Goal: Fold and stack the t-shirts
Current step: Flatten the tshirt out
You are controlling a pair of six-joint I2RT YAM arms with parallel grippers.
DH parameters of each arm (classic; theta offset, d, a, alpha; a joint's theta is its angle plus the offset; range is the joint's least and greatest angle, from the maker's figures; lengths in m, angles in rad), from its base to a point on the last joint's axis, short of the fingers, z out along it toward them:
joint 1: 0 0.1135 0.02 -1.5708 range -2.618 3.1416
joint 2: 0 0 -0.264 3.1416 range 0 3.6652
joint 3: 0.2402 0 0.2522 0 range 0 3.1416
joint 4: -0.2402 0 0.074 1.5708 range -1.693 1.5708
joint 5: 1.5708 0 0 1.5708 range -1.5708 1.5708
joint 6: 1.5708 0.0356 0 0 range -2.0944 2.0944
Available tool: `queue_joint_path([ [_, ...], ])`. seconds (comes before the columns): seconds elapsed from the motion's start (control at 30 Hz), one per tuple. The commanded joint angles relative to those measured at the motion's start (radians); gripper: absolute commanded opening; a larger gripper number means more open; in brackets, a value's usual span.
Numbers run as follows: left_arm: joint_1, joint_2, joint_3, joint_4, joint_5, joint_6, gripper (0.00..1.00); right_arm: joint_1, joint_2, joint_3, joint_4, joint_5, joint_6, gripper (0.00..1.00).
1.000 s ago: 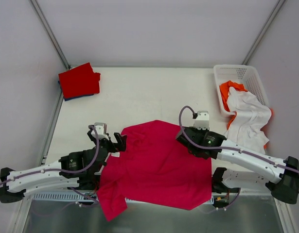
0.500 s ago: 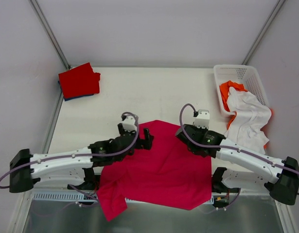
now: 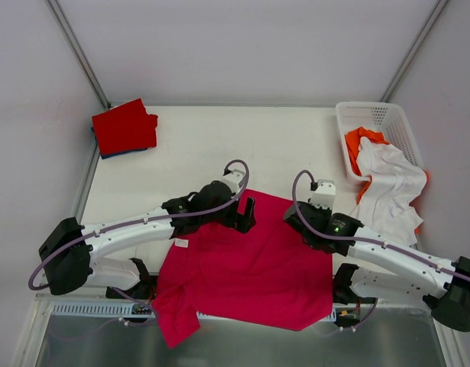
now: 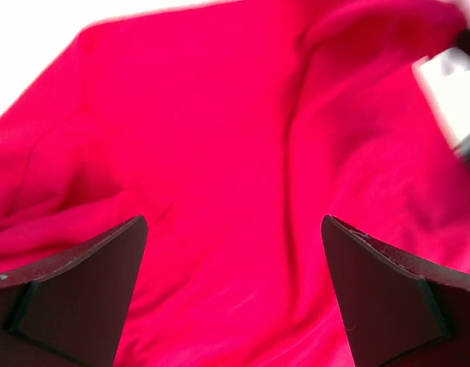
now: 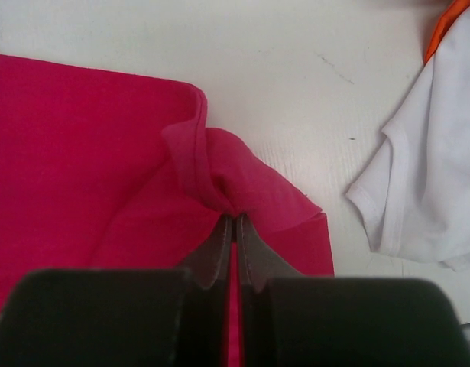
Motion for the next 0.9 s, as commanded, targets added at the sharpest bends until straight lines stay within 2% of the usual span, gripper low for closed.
queue_joint_path([
  [0.0,0.016,0.034,0.017,-0.120,-0.018,0.048,0.99,-0.003,-0.024,-0.019,0.014,-0.019,0.033,0.01],
  [0.13,0.022,0.080,0.019,-0.223,-0.212,0.043,0.99,-0.005,-0.035,-0.038,0.031,-0.039,0.038,0.00],
  [0.17,0.030,0.087,0.011,-0.241,-0.225,0.049,0.99,-0.005,-0.035,-0.041,0.038,-0.042,0.039,0.01],
  [0.33,0.071,0.125,-0.003,-0.241,-0.239,0.072,0.98,-0.002,-0.029,-0.052,0.060,-0.063,0.036,0.01],
  [0.87,0.074,0.220,0.031,-0.204,-0.272,0.084,0.91,0.001,0.011,-0.081,0.131,-0.103,0.045,0.01],
])
